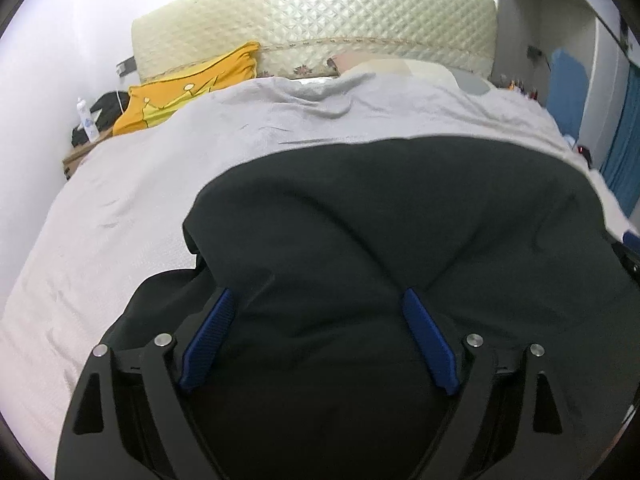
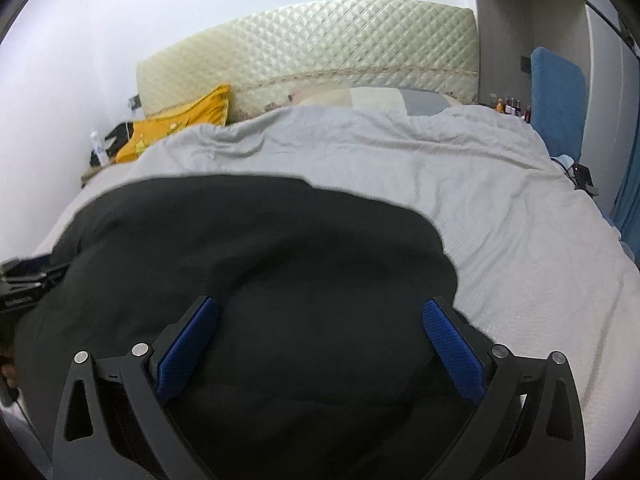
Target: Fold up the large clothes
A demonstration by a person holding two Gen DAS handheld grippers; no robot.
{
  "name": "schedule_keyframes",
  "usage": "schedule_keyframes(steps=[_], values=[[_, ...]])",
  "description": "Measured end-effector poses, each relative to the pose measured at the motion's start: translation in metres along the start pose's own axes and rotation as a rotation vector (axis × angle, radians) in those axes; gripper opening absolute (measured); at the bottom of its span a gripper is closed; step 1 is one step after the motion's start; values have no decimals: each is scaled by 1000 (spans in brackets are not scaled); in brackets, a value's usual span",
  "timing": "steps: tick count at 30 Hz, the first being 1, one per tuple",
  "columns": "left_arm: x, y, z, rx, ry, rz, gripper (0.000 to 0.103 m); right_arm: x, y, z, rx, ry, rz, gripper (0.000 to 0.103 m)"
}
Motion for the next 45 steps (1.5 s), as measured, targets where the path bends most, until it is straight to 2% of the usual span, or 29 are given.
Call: schedule_keyframes(steps=[8, 12, 14, 20, 28, 37, 45], values=[[-5, -1, 6, -40, -67, -8, 94, -10, 5, -2, 5, 32, 11, 103], [-6, -16, 10, -39, -120, -2, 103, -6, -10, -3, -32, 37, -2, 103], [-5, -26, 14, -33, -145, -4, 103, -2, -22, -6, -39, 53, -9, 103], [16, -89, 18, -28, -196, -59, 103, 36, -90, -8, -30, 106, -115, 103], [44, -197, 7, -55, -165, -176, 103, 85, -205, 5, 26, 133, -271, 103], [51, -291, 8, -63, -176, -269, 103, 93, -318, 28, 62, 123, -376, 103], [33, -343, -1, -72, -157, -302, 103, 72, -379, 62, 89, 68, -415, 103]])
Point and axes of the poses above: each gripper's, at about its wrist camera, not at the fingertips, and y roughly the way its jaws point, z to its left, x to its top, the point moved 8 cm from there along y, roughly the way its jaws point, and after that the axes turned 3 degrees about -x, right-handed, at the moved point
